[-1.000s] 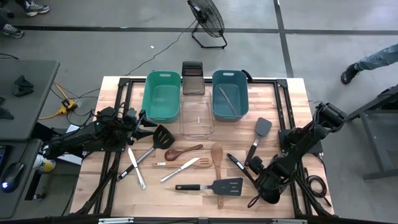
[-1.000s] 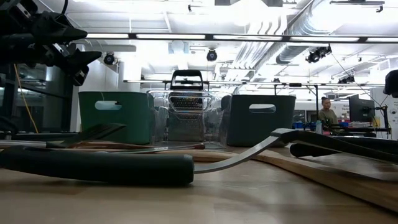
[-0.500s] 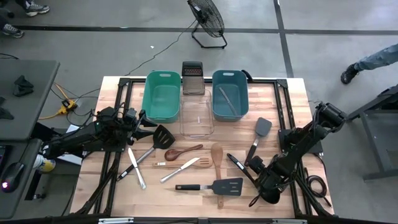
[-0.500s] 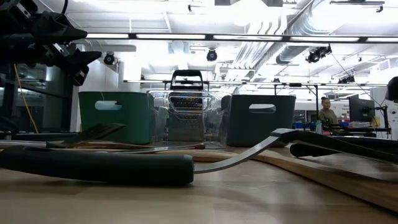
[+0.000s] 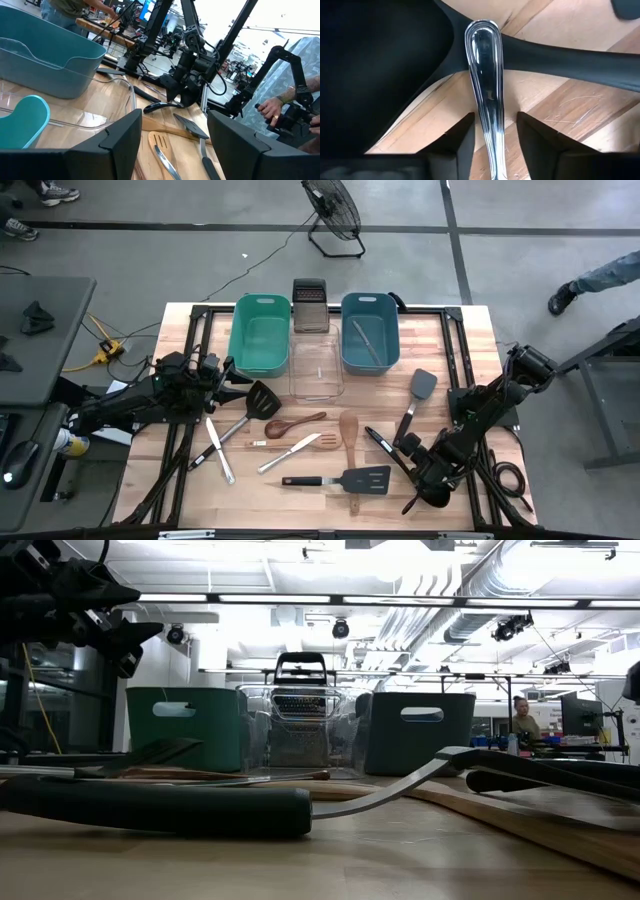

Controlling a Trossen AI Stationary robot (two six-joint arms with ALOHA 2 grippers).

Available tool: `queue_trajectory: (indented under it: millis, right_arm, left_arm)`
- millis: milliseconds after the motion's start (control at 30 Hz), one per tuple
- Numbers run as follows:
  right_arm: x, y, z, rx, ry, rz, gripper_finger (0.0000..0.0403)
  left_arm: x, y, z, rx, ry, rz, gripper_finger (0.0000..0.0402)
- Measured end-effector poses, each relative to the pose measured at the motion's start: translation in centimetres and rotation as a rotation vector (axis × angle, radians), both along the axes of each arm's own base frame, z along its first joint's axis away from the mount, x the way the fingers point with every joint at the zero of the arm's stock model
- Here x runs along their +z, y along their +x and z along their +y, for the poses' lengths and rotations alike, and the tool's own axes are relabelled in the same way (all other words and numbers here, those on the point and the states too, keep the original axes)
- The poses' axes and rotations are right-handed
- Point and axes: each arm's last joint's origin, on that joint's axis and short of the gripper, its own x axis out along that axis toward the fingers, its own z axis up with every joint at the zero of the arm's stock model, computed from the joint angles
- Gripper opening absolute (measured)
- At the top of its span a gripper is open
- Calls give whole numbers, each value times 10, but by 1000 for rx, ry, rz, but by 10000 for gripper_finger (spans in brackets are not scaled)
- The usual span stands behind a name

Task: Pick & Place Kitchen Items
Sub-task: Put the right table knife into the blue bin

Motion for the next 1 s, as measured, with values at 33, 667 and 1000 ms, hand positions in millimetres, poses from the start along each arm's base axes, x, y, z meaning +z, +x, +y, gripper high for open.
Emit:
queue_trajectory:
  millis: [33, 667, 1000]
  right_arm:
    - [0, 0, 0, 0, 0, 0, 119]
    - [0, 0, 1, 2, 16, 14, 45]
    - [0, -1, 1, 1, 31, 29, 44]
  left_arm:
    - [0, 0, 0, 0, 0, 0, 223]
    - [0, 0, 0, 0, 0, 0, 223]
    - [0, 0, 0, 0, 0, 1, 223]
